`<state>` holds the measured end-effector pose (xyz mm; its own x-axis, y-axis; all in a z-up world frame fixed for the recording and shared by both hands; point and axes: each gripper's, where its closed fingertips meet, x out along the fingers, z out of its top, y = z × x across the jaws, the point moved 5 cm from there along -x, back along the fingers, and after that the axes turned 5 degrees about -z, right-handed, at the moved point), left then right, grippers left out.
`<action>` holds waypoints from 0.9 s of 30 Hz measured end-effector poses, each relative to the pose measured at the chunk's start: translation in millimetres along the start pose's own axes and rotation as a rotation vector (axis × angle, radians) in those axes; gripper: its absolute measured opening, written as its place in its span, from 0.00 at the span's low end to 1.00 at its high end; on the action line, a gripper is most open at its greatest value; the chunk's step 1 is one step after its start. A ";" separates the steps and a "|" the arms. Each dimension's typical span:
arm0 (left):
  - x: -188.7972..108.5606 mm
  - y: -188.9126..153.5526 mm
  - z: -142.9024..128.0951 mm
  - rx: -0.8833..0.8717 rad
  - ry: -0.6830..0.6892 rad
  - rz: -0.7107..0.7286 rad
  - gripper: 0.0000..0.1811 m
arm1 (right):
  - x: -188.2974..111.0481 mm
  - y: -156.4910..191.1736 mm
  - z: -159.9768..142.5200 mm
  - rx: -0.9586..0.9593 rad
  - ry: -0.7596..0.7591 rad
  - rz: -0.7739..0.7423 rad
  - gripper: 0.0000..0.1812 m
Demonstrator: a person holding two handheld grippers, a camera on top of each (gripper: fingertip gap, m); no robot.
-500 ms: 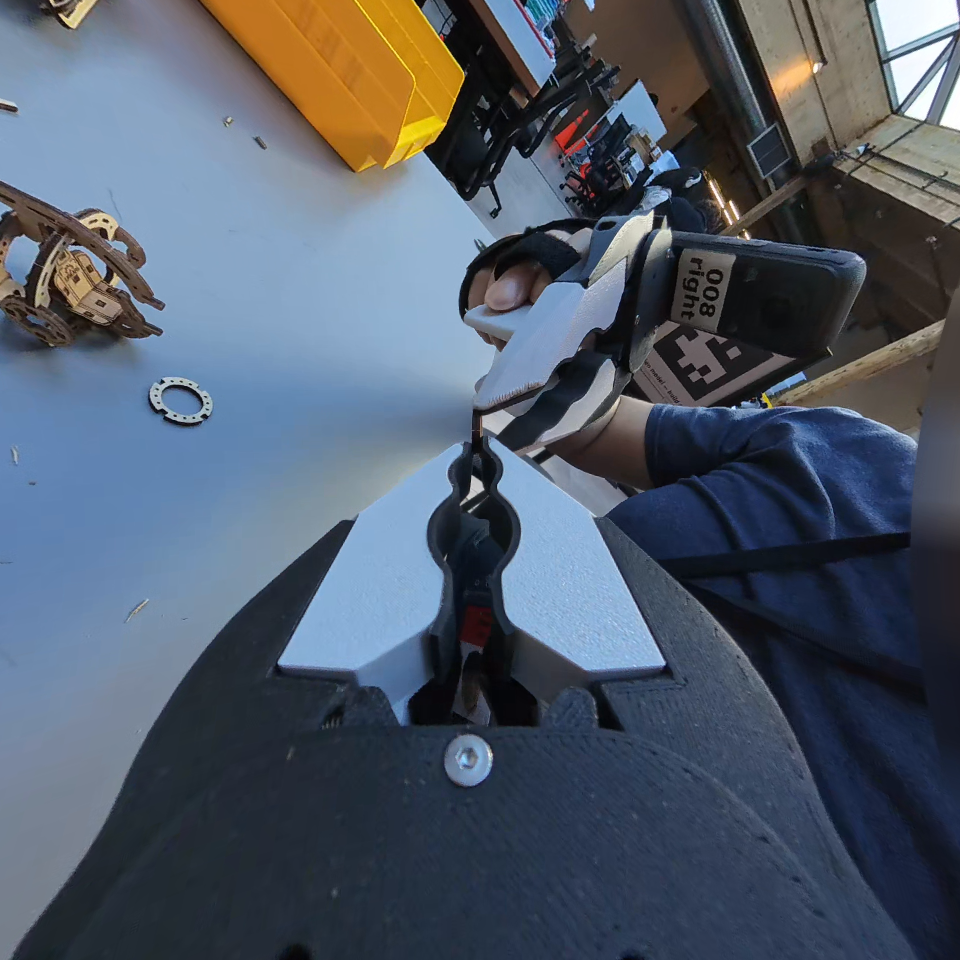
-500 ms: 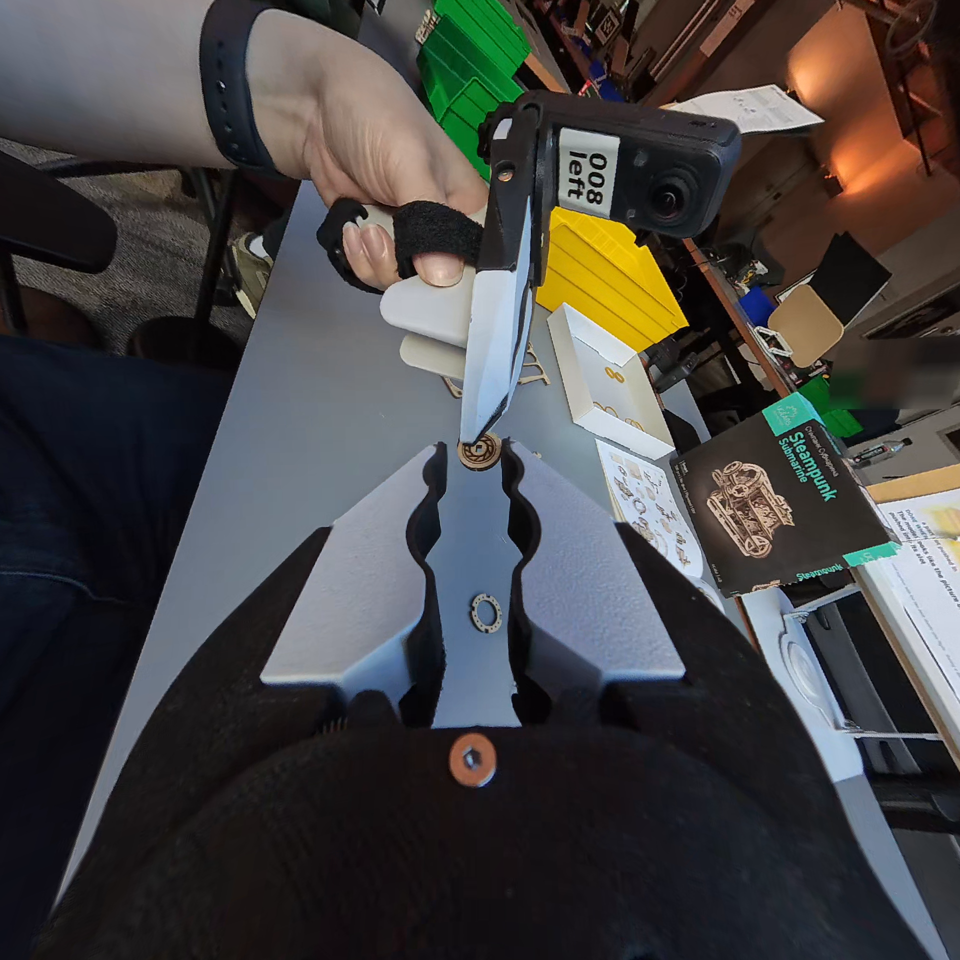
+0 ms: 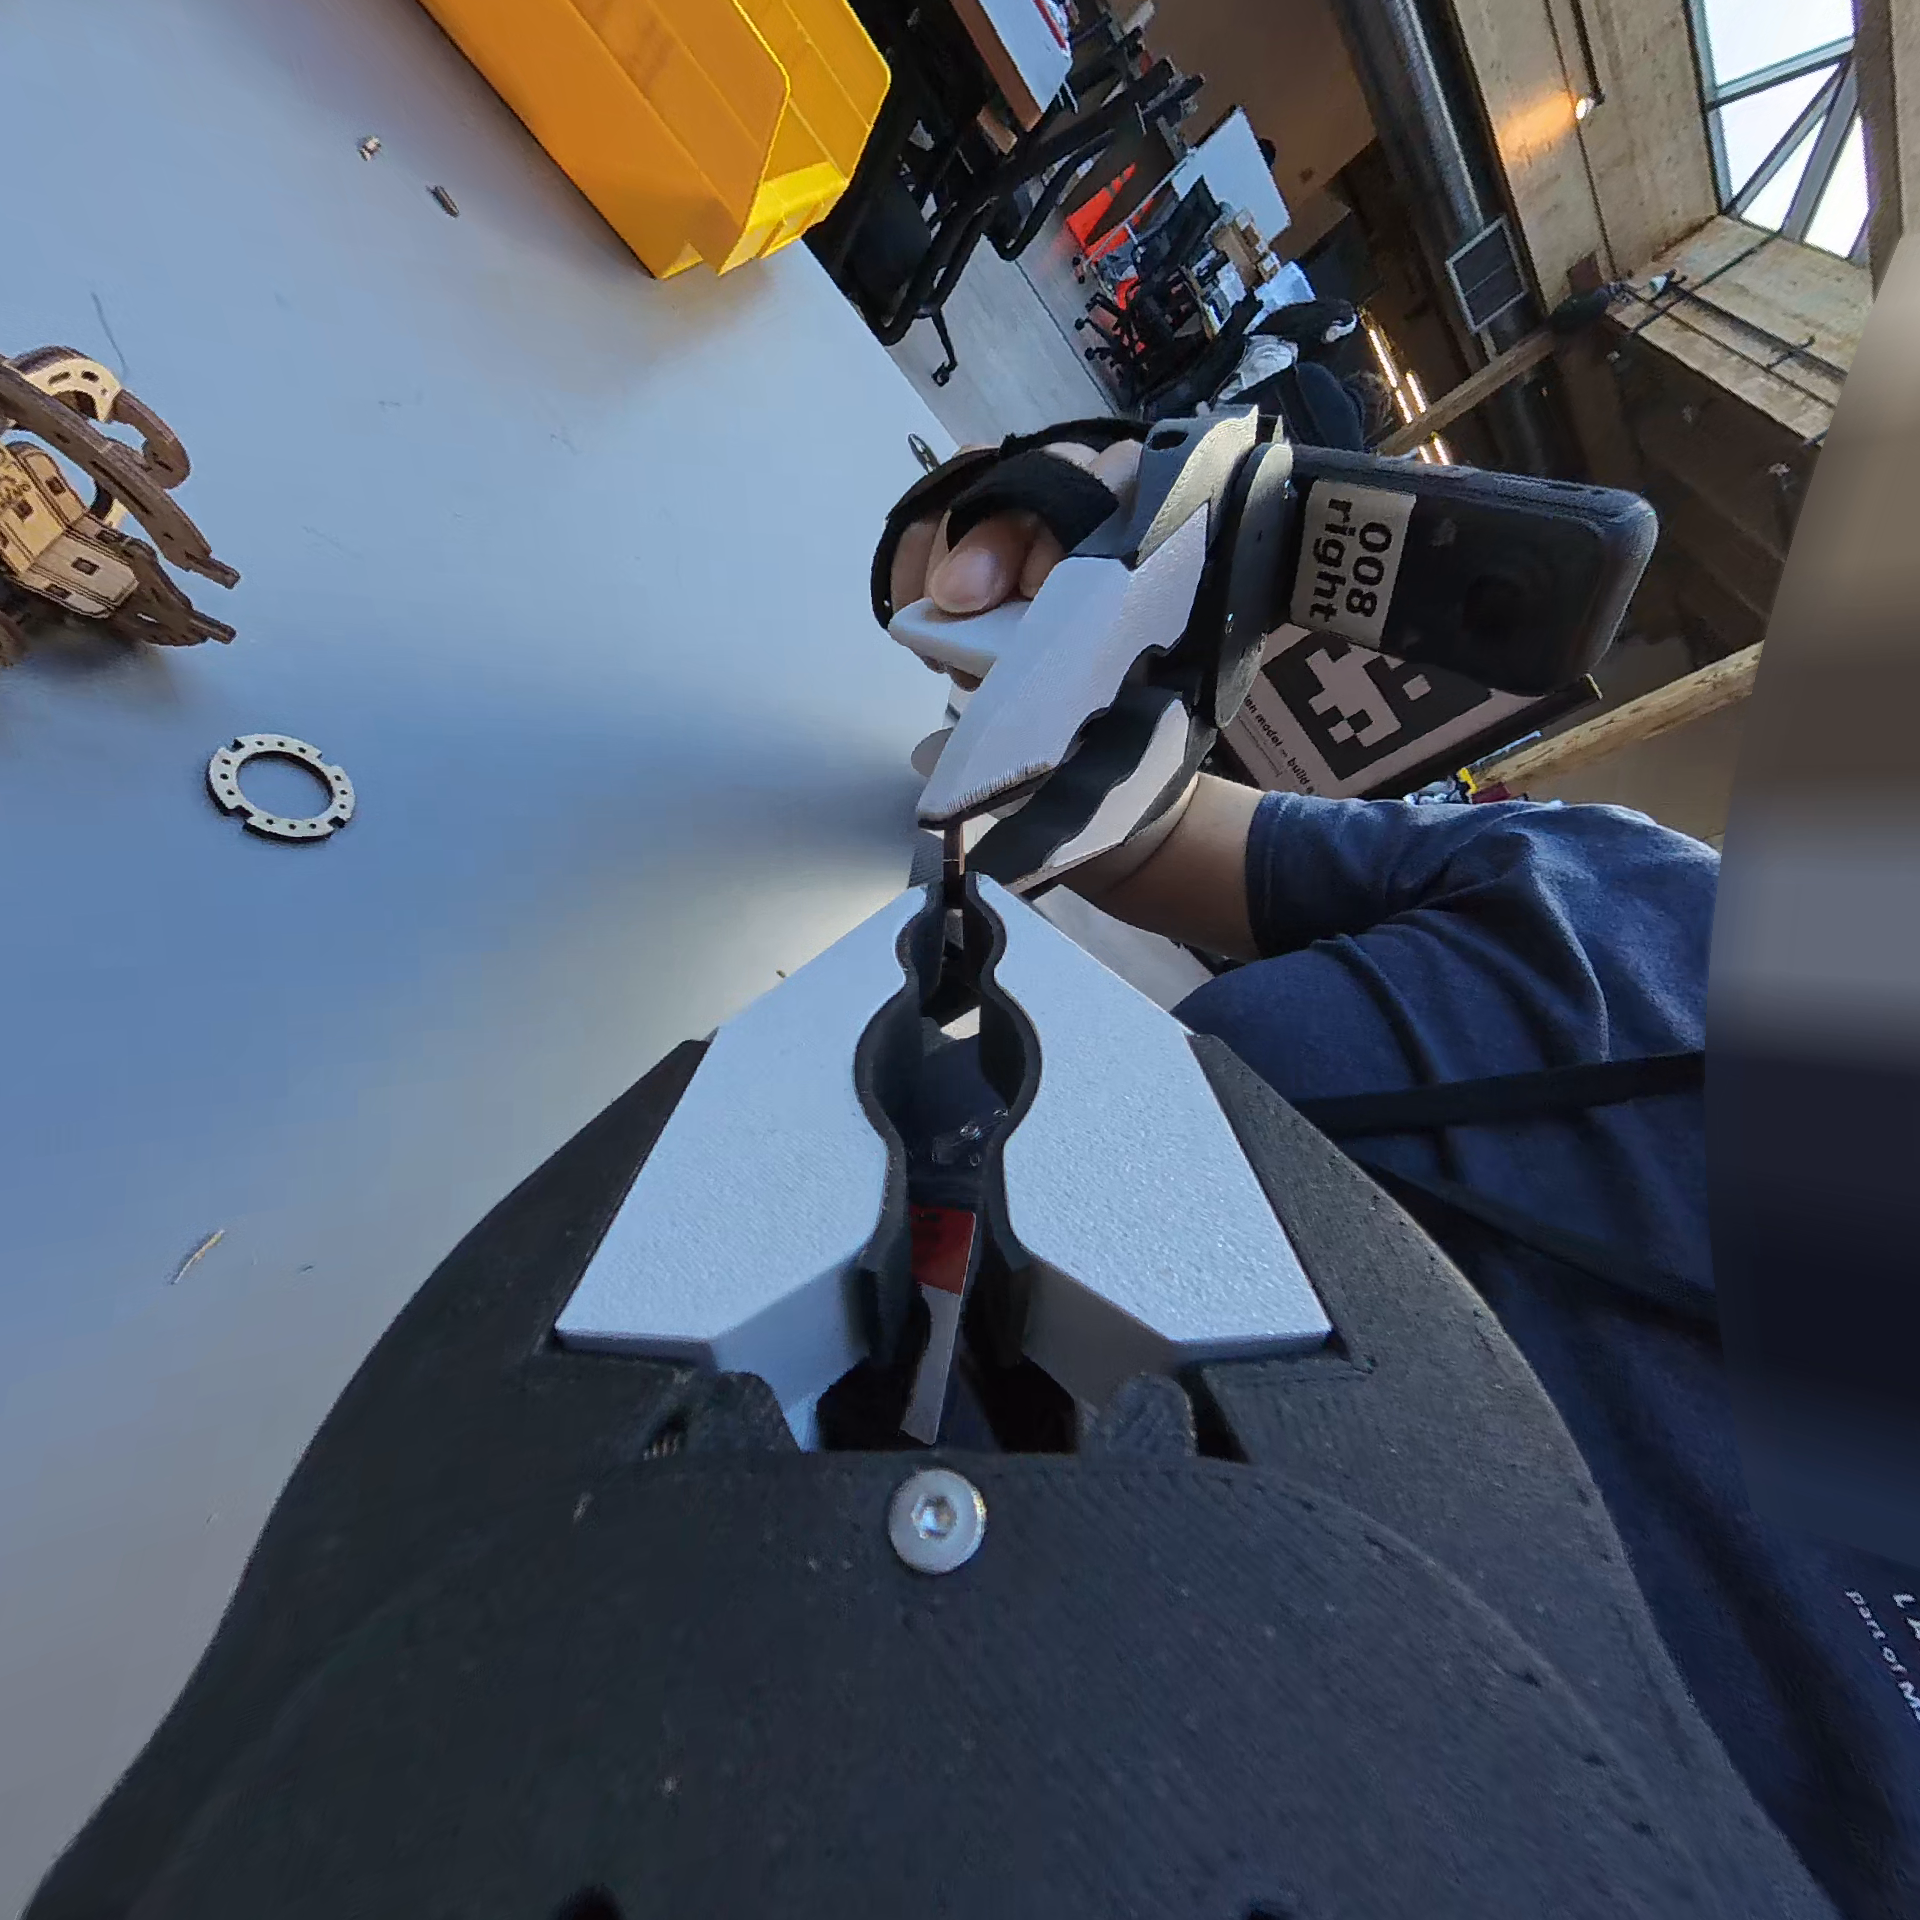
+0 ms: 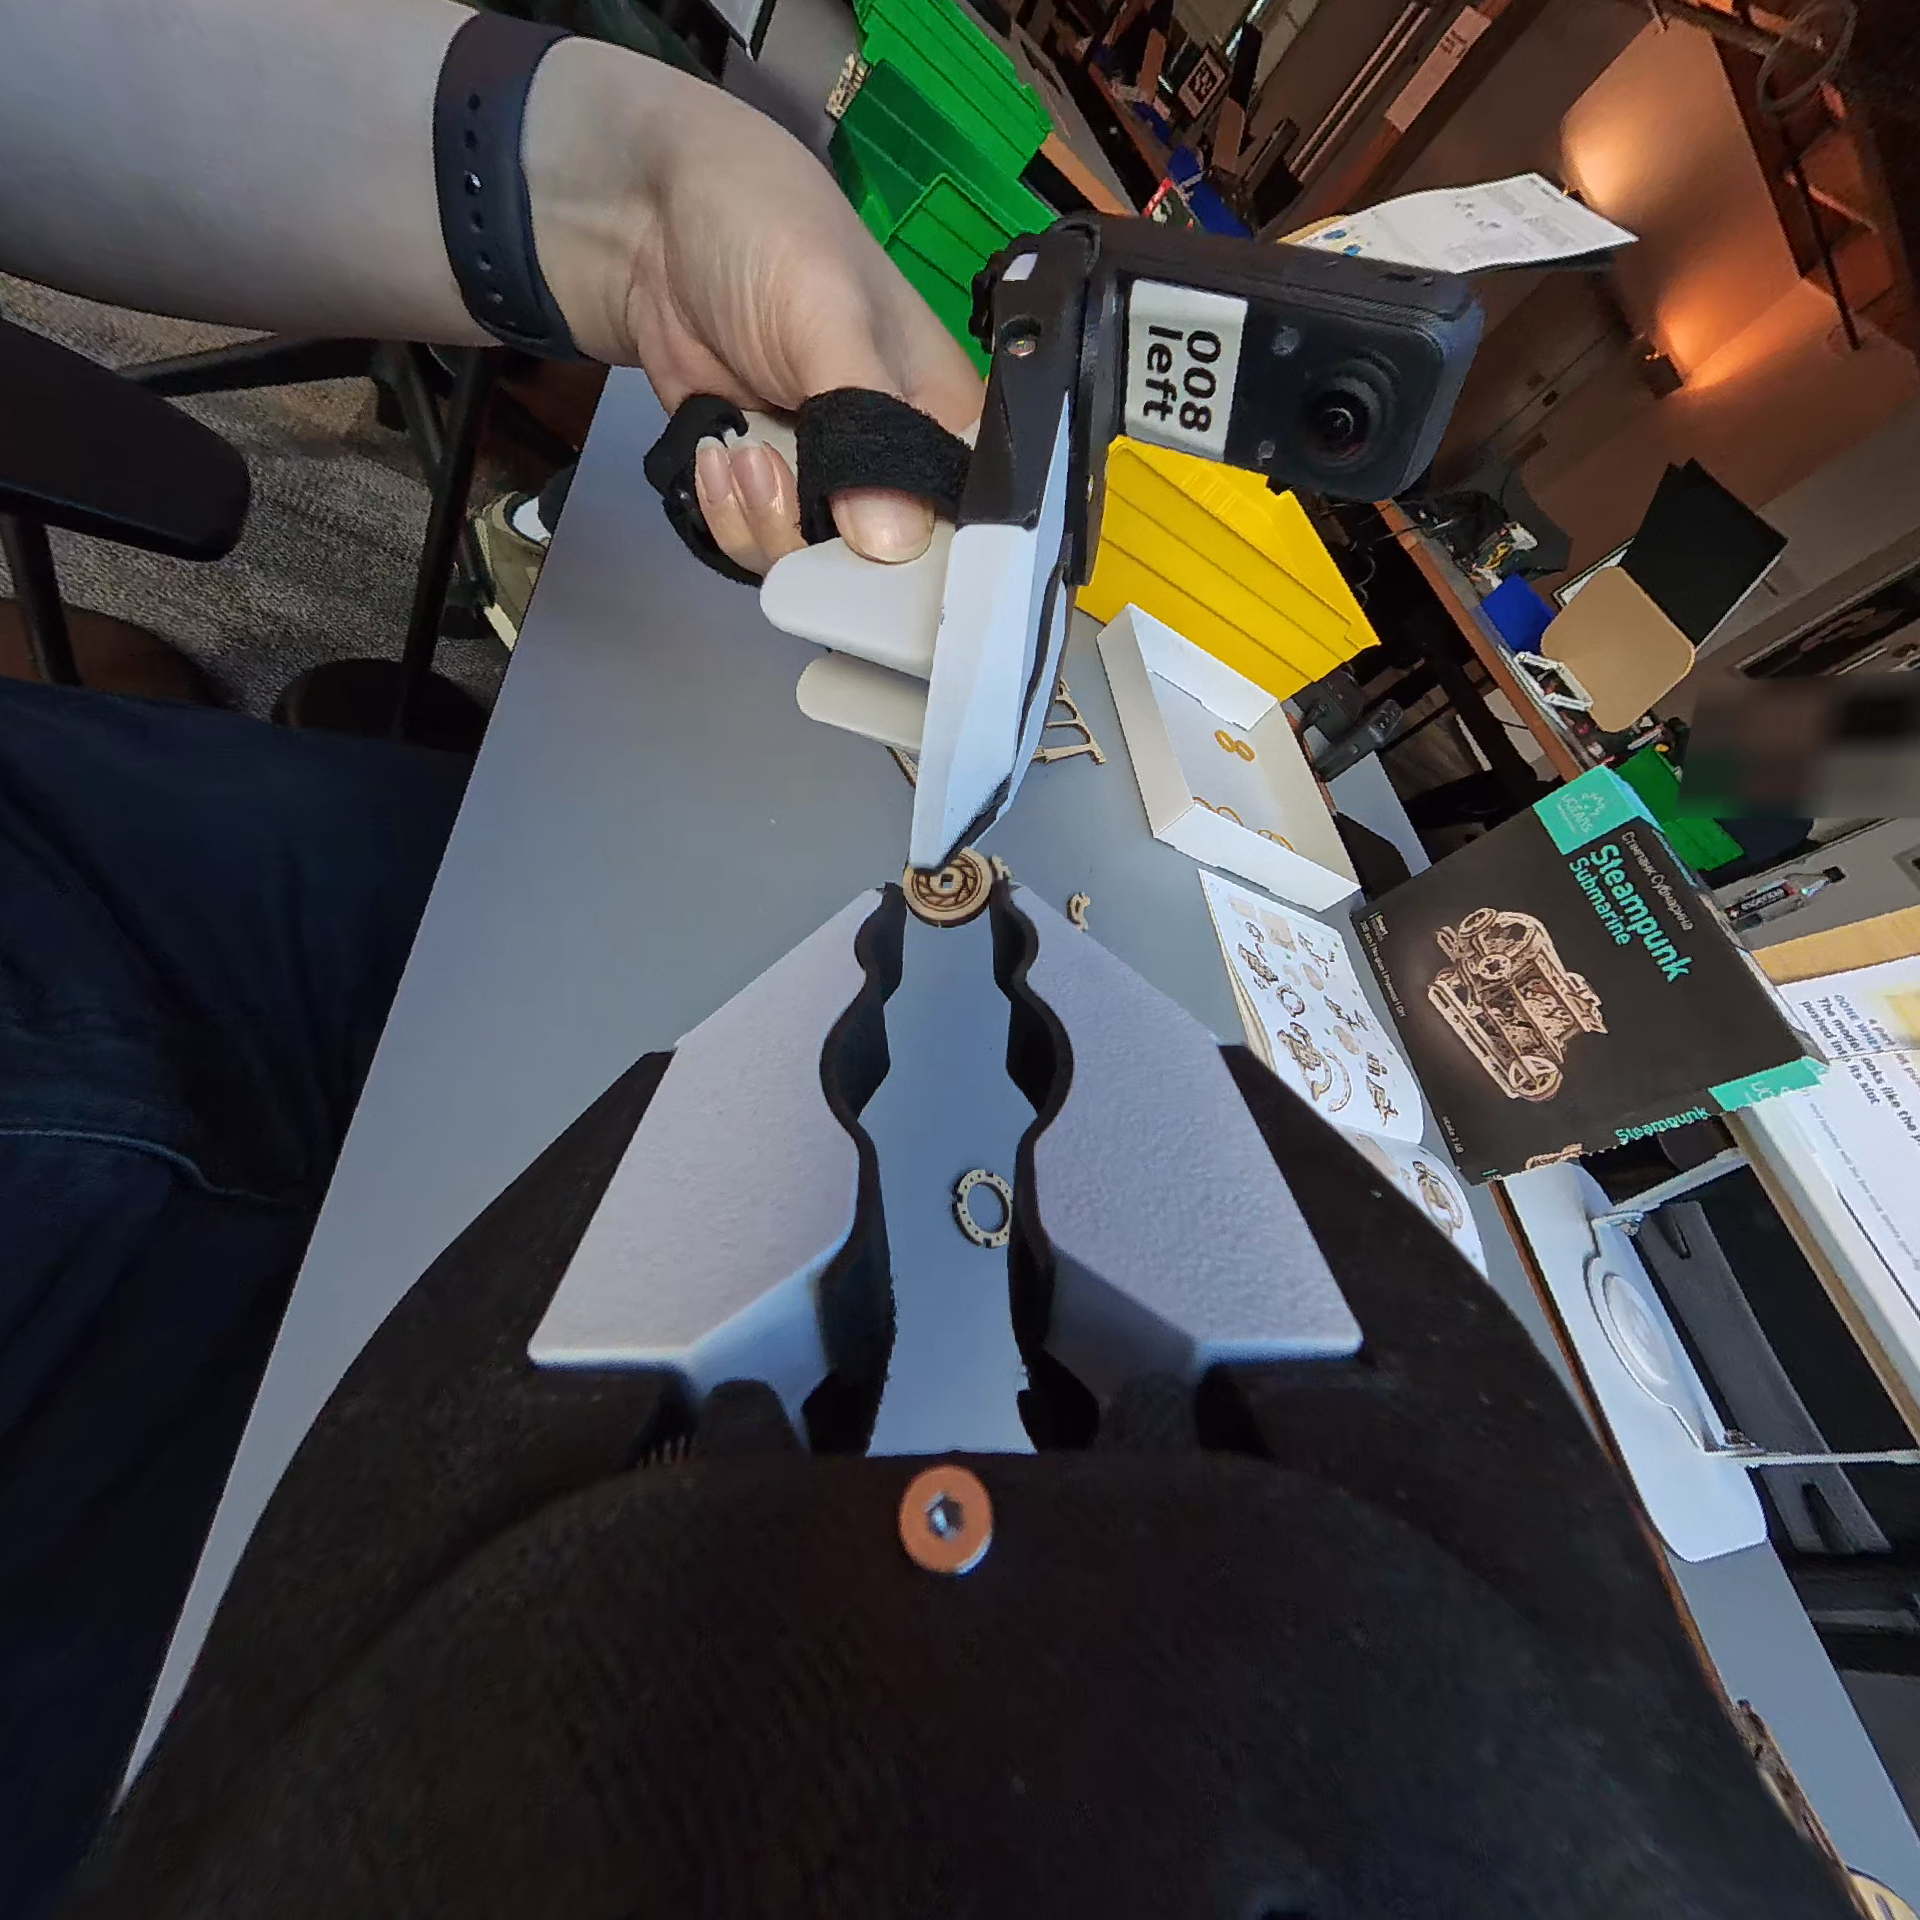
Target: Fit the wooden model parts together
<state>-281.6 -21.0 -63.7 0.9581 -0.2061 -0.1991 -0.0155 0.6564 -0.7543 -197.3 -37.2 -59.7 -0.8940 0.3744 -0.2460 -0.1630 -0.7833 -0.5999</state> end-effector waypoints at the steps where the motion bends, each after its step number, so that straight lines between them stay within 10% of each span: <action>1: 0.8 0.2 -0.2 -0.001 0.005 0.003 0.01 | -0.4 0.4 -0.7 0.004 0.002 0.003 0.08; 10: 8.4 -2.5 6.8 -0.012 -0.039 -0.012 0.01 | -11.4 -4.7 -3.6 0.051 -0.051 -0.048 0.08; 14: -1.2 1.6 16.5 0.099 -0.120 0.141 0.26 | -39.1 -34.1 -13.7 0.009 -0.004 -0.318 0.08; 20: -12.9 3.7 3.0 0.143 -0.169 0.270 0.30 | -200.8 -127.6 -12.9 -0.233 0.225 -1.040 0.07; 27: -15.7 1.4 2.0 0.118 -0.234 0.251 0.29 | -315.4 -145.1 -11.5 -0.147 0.218 -1.297 0.08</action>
<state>-296.1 -15.5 -60.4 0.9683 0.1348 -0.2103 -0.2387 0.7473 -0.6201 113.1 -35.9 96.1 -0.0379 0.8889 0.4565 -0.7845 0.2565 -0.5646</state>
